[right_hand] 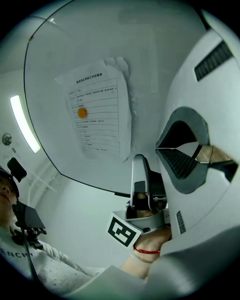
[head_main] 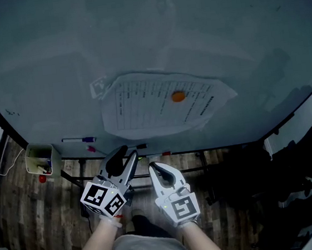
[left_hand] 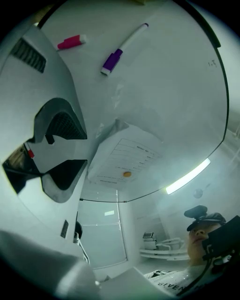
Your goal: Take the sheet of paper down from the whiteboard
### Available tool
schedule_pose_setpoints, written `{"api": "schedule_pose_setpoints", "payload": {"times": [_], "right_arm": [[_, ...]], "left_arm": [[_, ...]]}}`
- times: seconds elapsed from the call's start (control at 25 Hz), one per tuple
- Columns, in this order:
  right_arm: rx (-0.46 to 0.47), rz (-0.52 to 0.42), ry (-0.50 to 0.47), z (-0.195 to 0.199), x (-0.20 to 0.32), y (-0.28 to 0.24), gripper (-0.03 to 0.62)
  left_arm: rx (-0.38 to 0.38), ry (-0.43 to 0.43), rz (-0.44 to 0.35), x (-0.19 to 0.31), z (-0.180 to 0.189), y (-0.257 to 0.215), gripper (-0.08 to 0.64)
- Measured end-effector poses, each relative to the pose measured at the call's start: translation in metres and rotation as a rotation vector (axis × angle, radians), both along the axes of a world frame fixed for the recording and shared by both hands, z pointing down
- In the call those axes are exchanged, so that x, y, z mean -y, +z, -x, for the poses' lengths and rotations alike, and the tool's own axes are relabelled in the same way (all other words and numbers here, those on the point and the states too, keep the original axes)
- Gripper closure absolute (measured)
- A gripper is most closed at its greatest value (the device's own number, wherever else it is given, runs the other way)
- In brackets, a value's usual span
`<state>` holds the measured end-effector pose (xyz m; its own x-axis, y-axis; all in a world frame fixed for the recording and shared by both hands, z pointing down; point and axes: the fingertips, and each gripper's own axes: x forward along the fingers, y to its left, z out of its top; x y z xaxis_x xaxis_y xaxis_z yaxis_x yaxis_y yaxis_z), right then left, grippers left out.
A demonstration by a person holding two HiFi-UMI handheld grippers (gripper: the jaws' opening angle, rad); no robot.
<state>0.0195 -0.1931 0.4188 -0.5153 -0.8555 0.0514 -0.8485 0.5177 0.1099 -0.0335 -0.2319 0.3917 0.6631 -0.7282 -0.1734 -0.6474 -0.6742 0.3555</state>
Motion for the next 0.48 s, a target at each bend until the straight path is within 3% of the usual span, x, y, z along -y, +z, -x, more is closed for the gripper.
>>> {"api": "schedule_pose_setpoints", "payload": {"times": [0.32,0.48], "right_arm": [[-0.031,-0.036,0.004,-0.011,0.015,-0.012,0.572],[-0.167,-0.126,0.002,-0.012,0.018,-0.029,0.572]], "left_arm": [[-0.063,-0.018,-0.011,0.018,0.003,-0.014,0.426],[-0.092,-0.009,-0.009,0.023,-0.001,-0.018,0.426]]}}
